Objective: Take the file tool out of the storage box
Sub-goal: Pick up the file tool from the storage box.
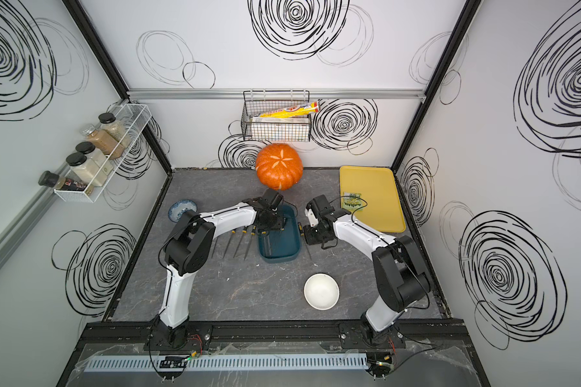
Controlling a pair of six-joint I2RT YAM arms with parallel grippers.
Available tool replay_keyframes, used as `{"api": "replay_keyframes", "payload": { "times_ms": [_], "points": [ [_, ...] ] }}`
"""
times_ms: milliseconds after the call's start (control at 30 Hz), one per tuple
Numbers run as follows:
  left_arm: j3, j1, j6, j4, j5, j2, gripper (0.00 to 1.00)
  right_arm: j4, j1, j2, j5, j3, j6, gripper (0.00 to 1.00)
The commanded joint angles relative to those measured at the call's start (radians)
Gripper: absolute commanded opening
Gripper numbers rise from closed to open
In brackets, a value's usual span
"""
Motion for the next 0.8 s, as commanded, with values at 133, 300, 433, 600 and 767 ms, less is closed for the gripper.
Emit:
{"api": "replay_keyframes", "payload": {
  "times_ms": [133,300,433,600,767],
  "points": [
    [0.044,0.015,0.041,-0.019,0.012,0.071,0.26,0.026,-0.001,-0.005,-0.056,-0.019,-0.008,0.27],
    [0.064,0.005,0.048,-0.036,-0.017,0.097,0.29,0.042,-0.002,-0.002,-0.073,-0.025,-0.008,0.26],
    [0.068,-0.003,0.056,-0.038,-0.017,0.108,0.21,0.05,-0.001,-0.004,-0.076,-0.034,-0.008,0.26],
    [0.034,-0.004,0.053,-0.008,-0.012,0.072,0.0,0.065,-0.001,-0.028,-0.064,-0.046,-0.002,0.26],
    [-0.03,0.003,0.061,0.088,0.038,-0.044,0.0,0.116,-0.002,-0.087,-0.054,-0.077,0.01,0.25]
  ]
}}
